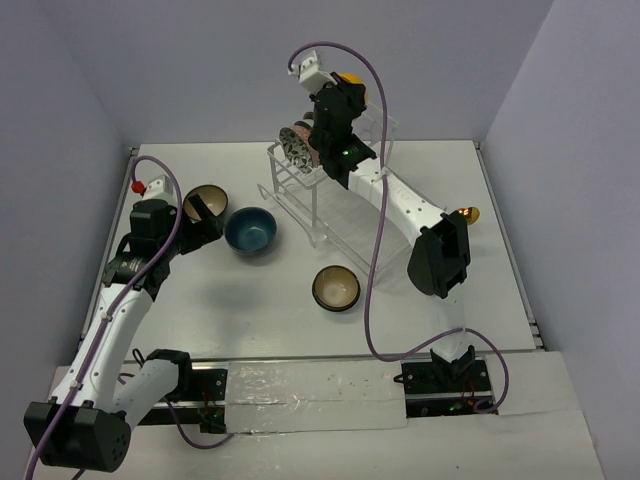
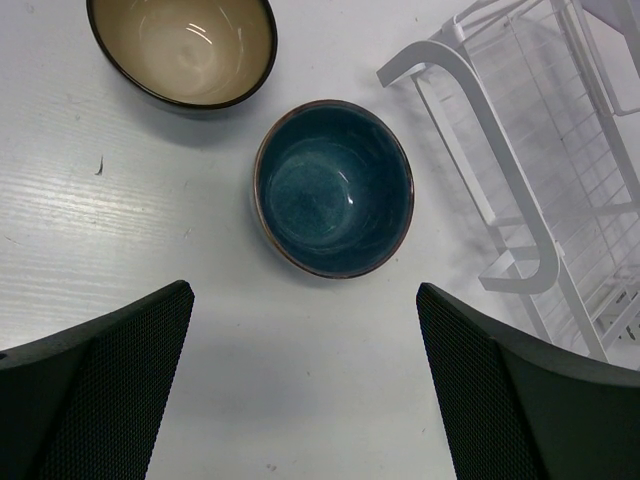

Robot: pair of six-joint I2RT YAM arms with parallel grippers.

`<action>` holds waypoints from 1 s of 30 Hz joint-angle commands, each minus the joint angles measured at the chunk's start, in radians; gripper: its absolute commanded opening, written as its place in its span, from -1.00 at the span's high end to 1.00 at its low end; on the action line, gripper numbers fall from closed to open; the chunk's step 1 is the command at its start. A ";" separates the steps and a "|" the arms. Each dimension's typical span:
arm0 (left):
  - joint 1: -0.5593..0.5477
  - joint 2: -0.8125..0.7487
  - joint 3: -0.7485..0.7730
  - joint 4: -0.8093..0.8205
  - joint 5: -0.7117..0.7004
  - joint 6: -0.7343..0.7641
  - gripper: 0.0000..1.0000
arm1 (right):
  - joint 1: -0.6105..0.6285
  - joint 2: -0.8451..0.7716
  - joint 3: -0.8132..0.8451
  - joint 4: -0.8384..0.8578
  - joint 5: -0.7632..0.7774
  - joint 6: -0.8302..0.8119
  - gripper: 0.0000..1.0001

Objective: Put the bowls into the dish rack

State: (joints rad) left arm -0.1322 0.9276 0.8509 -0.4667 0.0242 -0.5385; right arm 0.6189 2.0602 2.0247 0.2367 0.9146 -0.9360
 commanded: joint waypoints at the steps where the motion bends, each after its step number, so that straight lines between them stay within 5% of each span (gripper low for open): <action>1: 0.009 -0.001 -0.006 0.049 0.028 0.014 -0.99 | -0.004 -0.012 -0.007 0.013 -0.019 0.035 1.00; 19: 0.023 -0.004 -0.009 0.053 0.051 0.012 -0.98 | 0.031 -0.037 -0.100 -0.025 0.024 0.075 0.99; 30: 0.028 -0.007 -0.009 0.053 0.054 0.014 -0.97 | 0.054 -0.058 -0.115 -0.074 0.017 0.092 0.60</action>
State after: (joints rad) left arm -0.1104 0.9279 0.8452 -0.4526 0.0597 -0.5385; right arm 0.6514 2.0541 1.9221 0.1764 0.9379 -0.8719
